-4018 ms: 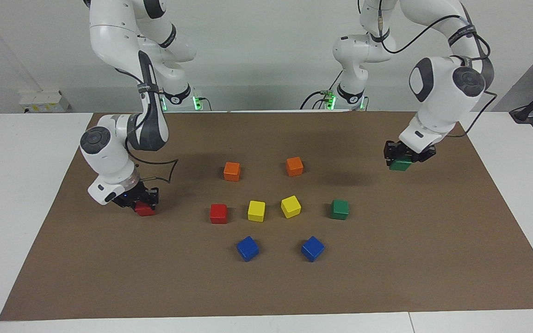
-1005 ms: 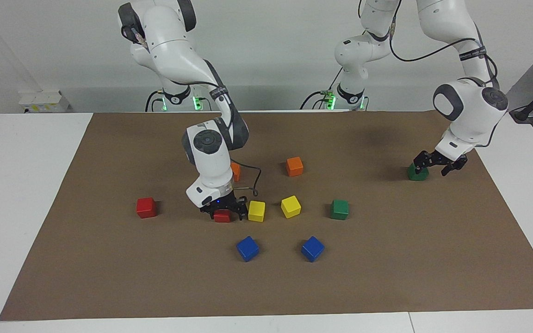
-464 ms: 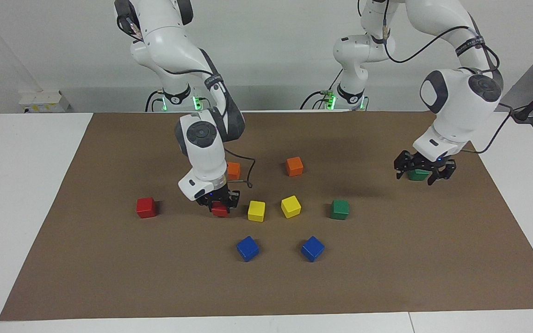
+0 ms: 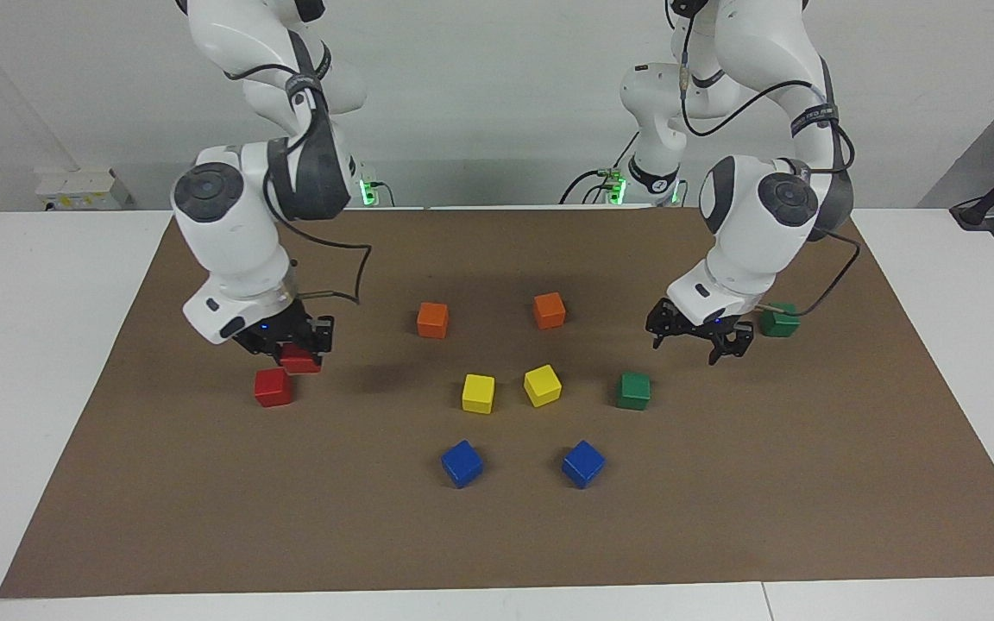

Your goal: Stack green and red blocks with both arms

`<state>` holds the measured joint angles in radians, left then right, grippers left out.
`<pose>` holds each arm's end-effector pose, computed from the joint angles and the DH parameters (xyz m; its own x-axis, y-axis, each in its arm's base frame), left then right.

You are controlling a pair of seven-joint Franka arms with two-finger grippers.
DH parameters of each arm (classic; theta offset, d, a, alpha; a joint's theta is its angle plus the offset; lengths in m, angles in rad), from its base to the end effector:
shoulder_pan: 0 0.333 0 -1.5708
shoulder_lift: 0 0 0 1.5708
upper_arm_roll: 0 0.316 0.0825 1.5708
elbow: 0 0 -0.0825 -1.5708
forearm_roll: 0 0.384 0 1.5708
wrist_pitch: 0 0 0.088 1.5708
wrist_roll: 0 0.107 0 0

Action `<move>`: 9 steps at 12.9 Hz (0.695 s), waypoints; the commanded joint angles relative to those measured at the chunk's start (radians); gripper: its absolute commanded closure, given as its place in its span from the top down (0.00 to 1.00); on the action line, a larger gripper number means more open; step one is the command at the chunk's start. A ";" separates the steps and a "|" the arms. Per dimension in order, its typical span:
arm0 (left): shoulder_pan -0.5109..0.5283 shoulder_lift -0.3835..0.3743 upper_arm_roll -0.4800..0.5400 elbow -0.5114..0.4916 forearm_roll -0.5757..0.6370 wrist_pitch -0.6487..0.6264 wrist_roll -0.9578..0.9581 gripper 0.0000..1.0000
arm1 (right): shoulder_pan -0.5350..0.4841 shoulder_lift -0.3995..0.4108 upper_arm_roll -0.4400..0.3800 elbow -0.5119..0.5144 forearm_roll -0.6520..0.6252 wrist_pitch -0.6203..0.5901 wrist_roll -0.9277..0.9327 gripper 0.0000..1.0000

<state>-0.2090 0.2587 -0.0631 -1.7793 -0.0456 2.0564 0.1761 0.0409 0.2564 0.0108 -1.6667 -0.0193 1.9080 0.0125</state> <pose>0.6074 -0.1693 0.4131 0.9110 -0.4115 0.0278 -0.4125 -0.9094 0.0528 0.6345 0.0309 0.4544 0.9989 0.0453 -0.0149 0.0455 -0.9988 0.0156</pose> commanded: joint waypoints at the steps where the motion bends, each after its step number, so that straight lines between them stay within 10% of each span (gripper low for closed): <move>1: -0.058 0.101 0.019 0.092 -0.016 0.004 -0.004 1.00 | -0.087 -0.029 0.014 -0.085 0.041 0.043 -0.141 0.00; 9: -0.084 0.183 0.020 0.054 -0.013 0.116 -0.089 1.00 | -0.095 -0.051 0.014 -0.231 0.047 0.259 -0.121 0.00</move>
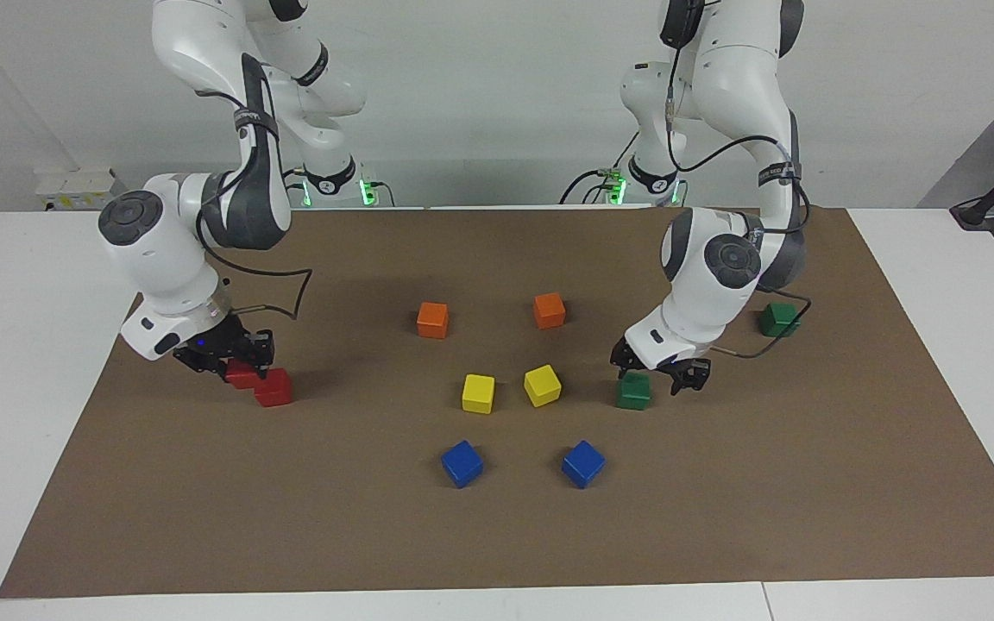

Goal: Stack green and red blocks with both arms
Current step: 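Stack the red cube on red with the right gripper while the left grasps green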

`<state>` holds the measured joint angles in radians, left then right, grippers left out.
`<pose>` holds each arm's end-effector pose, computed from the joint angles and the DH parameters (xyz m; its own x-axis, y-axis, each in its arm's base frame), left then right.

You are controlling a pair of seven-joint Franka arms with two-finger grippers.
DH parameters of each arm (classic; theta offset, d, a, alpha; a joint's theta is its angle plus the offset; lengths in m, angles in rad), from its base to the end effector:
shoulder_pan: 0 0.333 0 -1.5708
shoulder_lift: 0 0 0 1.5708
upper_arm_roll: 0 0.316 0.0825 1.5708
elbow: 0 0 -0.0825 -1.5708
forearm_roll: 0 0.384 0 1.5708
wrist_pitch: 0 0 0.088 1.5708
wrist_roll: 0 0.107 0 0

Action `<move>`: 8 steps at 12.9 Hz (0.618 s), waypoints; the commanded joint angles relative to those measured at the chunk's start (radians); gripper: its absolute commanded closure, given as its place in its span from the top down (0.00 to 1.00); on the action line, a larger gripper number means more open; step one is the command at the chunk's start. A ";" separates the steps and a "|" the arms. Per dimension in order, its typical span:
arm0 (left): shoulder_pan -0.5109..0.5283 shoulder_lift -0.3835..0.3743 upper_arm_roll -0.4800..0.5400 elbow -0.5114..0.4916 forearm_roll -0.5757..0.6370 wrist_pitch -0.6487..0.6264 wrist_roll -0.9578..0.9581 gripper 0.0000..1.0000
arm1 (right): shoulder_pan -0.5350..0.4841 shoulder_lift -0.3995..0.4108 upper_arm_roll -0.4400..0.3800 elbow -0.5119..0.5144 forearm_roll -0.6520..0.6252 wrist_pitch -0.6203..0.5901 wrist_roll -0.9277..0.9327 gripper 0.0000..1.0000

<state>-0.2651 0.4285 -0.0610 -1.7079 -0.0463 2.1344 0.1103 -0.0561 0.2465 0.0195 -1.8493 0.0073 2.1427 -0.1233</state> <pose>0.6282 -0.2105 0.3434 0.9187 -0.3949 0.0047 -0.3944 -0.9167 0.0643 0.6232 -0.0232 0.3955 0.9955 0.0819 0.0479 0.0822 -0.9966 -0.0052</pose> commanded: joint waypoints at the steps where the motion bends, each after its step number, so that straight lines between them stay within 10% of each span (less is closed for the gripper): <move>1: -0.028 0.012 0.018 -0.036 -0.010 0.056 -0.023 1.00 | 0.007 -0.042 0.005 -0.060 0.020 0.041 0.011 0.00; 8: -0.054 -0.004 0.020 -0.145 -0.009 0.147 -0.063 0.98 | 0.009 -0.047 0.007 -0.130 0.019 0.135 0.005 0.00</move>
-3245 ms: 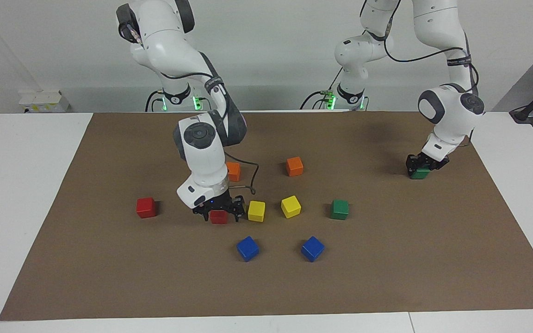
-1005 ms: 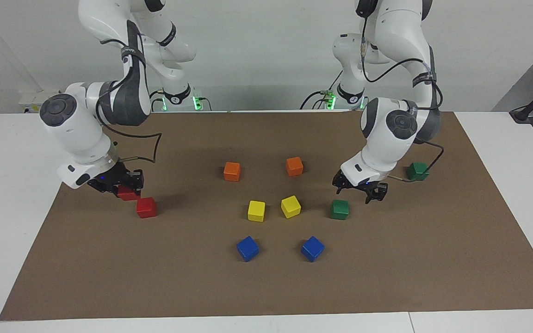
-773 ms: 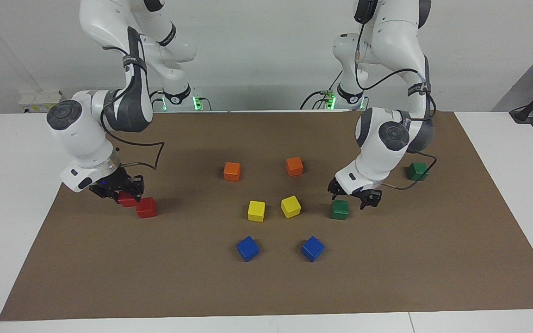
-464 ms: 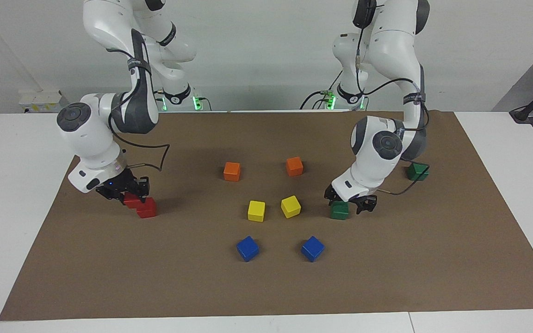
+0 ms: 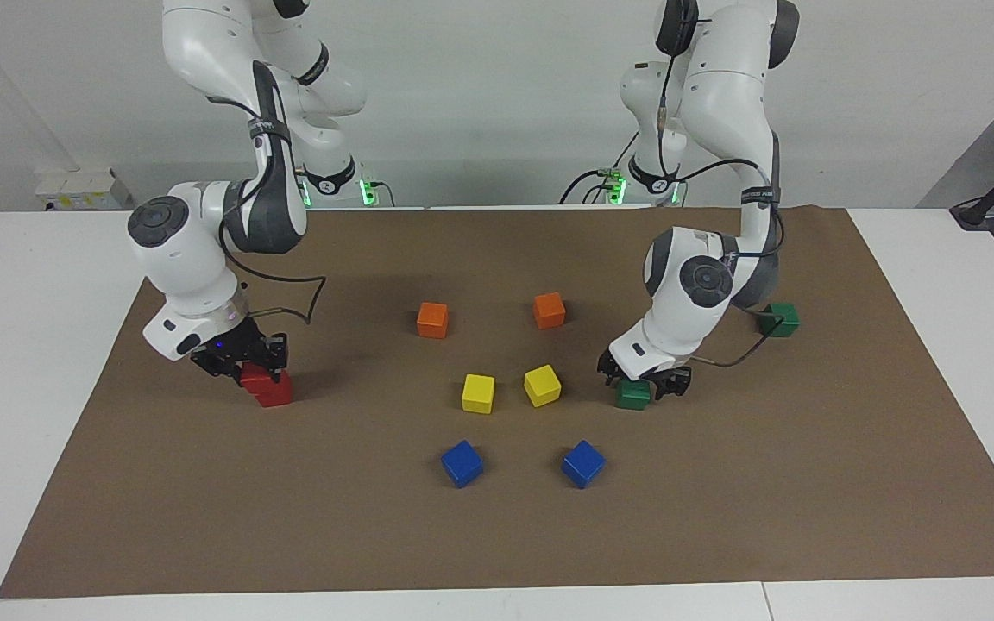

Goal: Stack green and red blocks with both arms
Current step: 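Stack the red cube on red with the right gripper while the left grasps green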

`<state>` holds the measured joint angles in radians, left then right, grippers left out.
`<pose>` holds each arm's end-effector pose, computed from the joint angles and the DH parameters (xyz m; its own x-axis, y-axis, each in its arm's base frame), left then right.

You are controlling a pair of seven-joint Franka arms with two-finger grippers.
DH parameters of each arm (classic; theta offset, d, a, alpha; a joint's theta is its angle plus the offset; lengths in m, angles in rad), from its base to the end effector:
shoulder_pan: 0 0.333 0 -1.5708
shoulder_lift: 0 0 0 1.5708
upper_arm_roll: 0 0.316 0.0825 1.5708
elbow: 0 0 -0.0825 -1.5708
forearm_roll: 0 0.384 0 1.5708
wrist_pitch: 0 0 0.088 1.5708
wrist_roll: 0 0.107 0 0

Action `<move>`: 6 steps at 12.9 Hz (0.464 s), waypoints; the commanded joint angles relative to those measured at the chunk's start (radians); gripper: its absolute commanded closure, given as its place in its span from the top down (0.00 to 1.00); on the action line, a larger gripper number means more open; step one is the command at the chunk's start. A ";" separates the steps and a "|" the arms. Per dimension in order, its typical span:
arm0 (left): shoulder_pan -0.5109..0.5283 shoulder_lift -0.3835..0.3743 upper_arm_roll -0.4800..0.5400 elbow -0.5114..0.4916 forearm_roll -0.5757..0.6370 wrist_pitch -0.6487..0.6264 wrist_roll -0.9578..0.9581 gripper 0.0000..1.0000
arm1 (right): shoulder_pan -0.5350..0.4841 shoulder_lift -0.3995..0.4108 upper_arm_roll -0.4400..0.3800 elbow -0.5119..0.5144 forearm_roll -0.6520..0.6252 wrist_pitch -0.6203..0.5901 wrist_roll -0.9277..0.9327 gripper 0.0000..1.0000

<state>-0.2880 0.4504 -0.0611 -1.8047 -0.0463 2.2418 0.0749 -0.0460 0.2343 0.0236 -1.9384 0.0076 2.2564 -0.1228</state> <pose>0.6096 -0.2202 0.2951 0.9251 -0.3796 -0.0091 -0.3783 -0.9235 0.0633 0.6133 -0.0141 0.3726 0.9919 0.0944 0.0844 0.0949 -0.9955 -0.0014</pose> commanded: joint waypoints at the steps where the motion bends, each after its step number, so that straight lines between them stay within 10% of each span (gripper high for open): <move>1: -0.031 -0.025 0.020 -0.047 -0.009 0.030 -0.030 0.70 | -0.002 -0.035 0.002 -0.047 0.019 0.023 0.006 0.00; 3: -0.019 -0.027 0.021 -0.035 -0.003 -0.019 -0.027 0.00 | -0.002 -0.038 0.002 -0.059 0.019 0.029 0.008 0.00; 6: -0.007 -0.025 0.021 0.042 0.003 -0.120 -0.029 0.00 | -0.003 -0.046 0.002 -0.079 0.019 0.049 0.011 0.00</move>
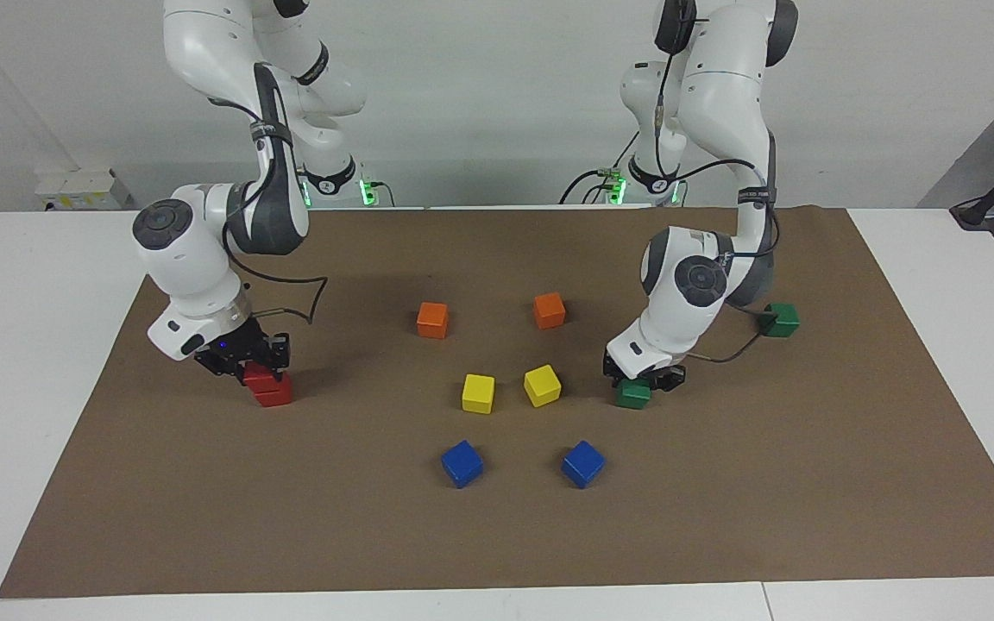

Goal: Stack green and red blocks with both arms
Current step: 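Carry the second green cube with the left gripper toward the first green cube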

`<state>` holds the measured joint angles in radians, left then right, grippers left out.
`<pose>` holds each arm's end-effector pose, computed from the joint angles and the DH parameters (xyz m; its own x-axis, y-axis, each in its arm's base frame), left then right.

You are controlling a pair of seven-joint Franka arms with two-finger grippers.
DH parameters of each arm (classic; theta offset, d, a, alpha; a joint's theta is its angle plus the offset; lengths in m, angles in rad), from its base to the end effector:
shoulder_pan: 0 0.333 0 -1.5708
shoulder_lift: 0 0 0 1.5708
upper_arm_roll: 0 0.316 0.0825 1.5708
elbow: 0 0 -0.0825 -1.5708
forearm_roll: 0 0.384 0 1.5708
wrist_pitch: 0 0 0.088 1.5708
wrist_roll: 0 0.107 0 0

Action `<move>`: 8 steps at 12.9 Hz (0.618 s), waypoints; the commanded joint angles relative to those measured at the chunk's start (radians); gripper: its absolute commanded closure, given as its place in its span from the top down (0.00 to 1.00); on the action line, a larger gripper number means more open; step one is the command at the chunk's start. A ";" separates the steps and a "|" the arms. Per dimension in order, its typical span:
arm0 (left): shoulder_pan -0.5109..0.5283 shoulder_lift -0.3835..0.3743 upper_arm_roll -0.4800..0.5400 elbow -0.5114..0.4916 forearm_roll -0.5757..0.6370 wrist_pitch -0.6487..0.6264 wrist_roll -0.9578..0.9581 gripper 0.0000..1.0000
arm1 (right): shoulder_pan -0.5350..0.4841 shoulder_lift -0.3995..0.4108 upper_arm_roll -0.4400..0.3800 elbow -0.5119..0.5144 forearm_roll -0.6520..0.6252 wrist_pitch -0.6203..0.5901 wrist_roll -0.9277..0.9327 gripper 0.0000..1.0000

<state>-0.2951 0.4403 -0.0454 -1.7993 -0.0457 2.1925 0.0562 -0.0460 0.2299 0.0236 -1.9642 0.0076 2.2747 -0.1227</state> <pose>0.6078 -0.2148 0.2996 0.9326 -0.3581 -0.0445 -0.3555 -0.9329 0.0578 0.6085 -0.0140 0.3652 0.9922 0.0943 0.0813 0.0947 -0.9955 -0.0016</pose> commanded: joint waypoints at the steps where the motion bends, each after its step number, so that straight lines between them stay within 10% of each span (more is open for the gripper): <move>1: 0.017 -0.020 0.005 0.064 0.004 -0.112 -0.012 0.00 | -0.003 -0.041 0.003 -0.058 0.018 0.037 0.011 0.00; 7: 0.224 -0.248 0.004 0.048 -0.002 -0.318 0.081 0.00 | -0.003 -0.041 0.003 -0.061 0.018 0.039 0.011 0.00; 8: 0.275 -0.287 0.004 0.022 -0.002 -0.326 0.129 0.00 | -0.003 -0.041 0.003 -0.061 0.018 0.040 0.009 0.40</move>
<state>-0.0911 0.2355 -0.0324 -1.7118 -0.0456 1.8871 0.1214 -0.0460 0.2194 0.0235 -1.9917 0.0076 2.2955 -0.1226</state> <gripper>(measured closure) 0.436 0.454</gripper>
